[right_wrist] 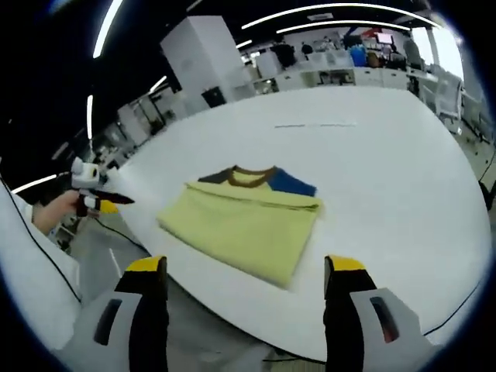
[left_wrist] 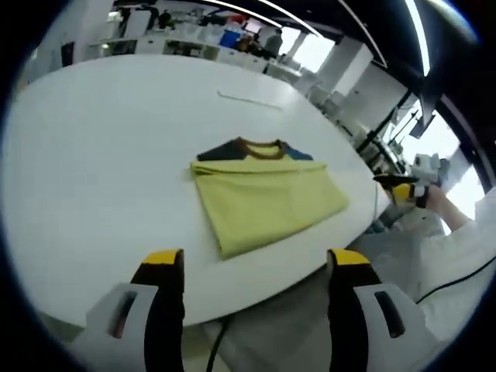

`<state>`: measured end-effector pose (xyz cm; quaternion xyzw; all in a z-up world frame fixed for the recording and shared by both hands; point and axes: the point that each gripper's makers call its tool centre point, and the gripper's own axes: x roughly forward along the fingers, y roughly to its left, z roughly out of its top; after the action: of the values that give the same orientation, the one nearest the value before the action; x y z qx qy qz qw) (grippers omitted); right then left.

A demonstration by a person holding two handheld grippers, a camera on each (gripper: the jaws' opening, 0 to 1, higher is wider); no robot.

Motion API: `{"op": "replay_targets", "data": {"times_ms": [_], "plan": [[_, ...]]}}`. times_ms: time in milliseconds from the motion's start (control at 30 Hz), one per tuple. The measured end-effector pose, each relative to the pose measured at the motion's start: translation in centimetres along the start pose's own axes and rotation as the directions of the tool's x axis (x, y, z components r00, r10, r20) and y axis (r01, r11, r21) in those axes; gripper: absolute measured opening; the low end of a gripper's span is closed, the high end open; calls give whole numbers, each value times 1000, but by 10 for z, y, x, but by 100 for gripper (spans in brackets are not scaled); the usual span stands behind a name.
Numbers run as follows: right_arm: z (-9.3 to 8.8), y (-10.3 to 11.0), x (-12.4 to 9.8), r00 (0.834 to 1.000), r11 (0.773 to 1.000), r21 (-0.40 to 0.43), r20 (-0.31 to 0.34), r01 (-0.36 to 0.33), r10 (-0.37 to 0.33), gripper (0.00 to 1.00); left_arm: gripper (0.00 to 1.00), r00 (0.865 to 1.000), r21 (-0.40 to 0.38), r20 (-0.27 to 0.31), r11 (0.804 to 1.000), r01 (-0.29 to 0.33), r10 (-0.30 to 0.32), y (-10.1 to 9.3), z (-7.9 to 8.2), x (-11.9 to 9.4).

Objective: Fold the garment on the visible template until the final outline fits inside the template.

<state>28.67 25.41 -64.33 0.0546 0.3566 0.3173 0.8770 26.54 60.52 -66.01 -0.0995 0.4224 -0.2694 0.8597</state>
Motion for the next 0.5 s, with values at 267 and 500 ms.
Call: {"op": "replay_targets", "data": {"times_ms": [267, 500], "plan": [[-11, 17, -9, 1000, 1000, -4, -6, -27, 26, 93, 81, 1000, 31, 22, 999, 11, -11, -14, 0, -19], [-18, 29, -20, 998, 998, -2, -14, -63, 63, 100, 91, 1000, 52, 15, 999, 17, -18, -24, -2, -27]]}}
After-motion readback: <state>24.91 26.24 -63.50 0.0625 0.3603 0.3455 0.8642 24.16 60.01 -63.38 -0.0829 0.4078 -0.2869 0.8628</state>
